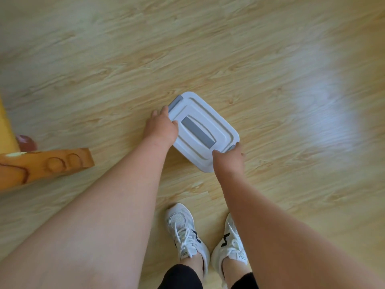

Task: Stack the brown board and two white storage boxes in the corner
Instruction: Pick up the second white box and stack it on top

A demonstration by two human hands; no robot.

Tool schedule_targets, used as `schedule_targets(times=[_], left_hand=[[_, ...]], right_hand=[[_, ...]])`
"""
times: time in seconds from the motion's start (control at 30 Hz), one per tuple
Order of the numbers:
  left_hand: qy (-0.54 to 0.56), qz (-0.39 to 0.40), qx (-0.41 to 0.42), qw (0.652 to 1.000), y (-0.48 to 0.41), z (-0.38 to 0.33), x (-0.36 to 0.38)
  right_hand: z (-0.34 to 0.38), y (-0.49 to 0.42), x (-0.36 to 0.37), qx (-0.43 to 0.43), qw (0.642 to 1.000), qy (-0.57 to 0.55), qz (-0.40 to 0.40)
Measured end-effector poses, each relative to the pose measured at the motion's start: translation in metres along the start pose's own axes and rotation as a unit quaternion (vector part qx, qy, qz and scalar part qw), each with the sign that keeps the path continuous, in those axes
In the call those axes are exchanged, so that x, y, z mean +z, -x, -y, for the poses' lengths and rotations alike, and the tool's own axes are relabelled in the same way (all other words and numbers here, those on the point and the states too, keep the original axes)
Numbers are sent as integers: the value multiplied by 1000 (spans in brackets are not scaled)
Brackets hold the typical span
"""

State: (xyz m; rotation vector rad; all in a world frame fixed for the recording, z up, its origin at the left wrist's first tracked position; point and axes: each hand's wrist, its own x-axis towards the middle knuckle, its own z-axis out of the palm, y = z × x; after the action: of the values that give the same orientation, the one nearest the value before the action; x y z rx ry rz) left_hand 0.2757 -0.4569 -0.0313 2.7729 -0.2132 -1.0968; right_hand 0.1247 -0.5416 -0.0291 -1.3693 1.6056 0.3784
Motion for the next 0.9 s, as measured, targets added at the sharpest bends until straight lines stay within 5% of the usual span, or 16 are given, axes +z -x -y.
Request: schedule_targets(times=[0.47, 0.9], left_hand=[[16, 37, 2, 999, -55, 1, 29], [8, 19, -85, 996, -13, -1, -1]], right_hand=[[-4, -43, 26, 76, 994, -83, -9], [21, -16, -14, 19, 999, -35, -5]])
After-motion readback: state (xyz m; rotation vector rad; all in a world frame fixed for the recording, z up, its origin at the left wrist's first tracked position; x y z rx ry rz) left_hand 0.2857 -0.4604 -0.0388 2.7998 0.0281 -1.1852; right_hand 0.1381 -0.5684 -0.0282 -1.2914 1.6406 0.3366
